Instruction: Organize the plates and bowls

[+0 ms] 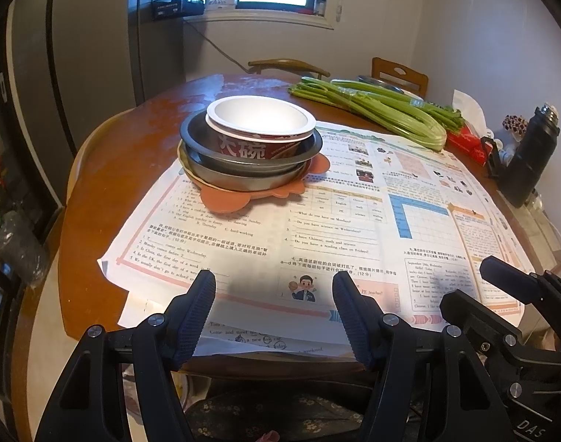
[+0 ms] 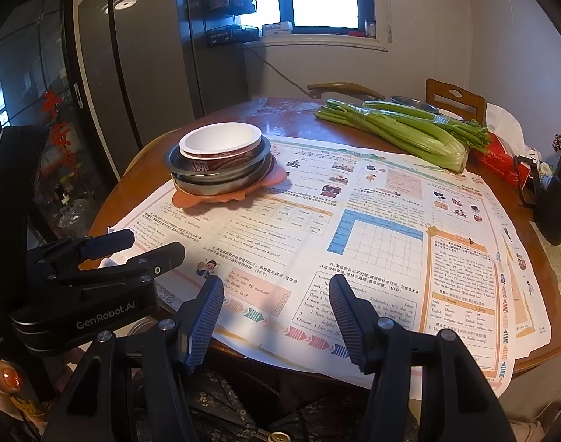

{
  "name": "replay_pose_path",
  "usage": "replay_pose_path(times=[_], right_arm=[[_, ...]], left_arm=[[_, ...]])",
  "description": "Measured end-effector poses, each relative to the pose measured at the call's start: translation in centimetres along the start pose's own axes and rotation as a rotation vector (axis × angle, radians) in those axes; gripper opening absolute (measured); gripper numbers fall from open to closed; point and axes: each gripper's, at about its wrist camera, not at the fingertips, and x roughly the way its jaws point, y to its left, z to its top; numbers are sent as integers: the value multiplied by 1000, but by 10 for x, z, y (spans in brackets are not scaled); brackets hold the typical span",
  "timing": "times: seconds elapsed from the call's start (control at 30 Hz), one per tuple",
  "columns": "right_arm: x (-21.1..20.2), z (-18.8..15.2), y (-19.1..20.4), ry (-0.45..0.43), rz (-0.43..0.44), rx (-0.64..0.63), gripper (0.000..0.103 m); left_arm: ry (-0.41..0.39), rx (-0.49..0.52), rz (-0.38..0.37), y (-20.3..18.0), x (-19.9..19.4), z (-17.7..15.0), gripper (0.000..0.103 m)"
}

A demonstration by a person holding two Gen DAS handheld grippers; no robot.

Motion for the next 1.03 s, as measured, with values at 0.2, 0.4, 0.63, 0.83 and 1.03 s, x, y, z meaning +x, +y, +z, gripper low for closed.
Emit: replay_pose_path(times=[0.2, 0.4, 0.63, 0.83, 1.03], right_arm=[[0, 0, 0, -1, 2, 0, 59], [0, -1, 0, 3, 4, 4, 59], [2, 0, -1, 6, 7, 8, 59], [11, -1, -12, 35, 17, 43, 59], [13, 5, -52, 31, -25, 107, 59]], left_arm=[[-1, 2, 3, -1, 0, -1, 68], [1, 0, 4, -1, 0, -1, 68], [3, 1, 6, -1, 1, -1, 68], [-9, -2, -27, 3, 1, 9, 68], [-42, -45, -42, 32, -3, 50, 68]])
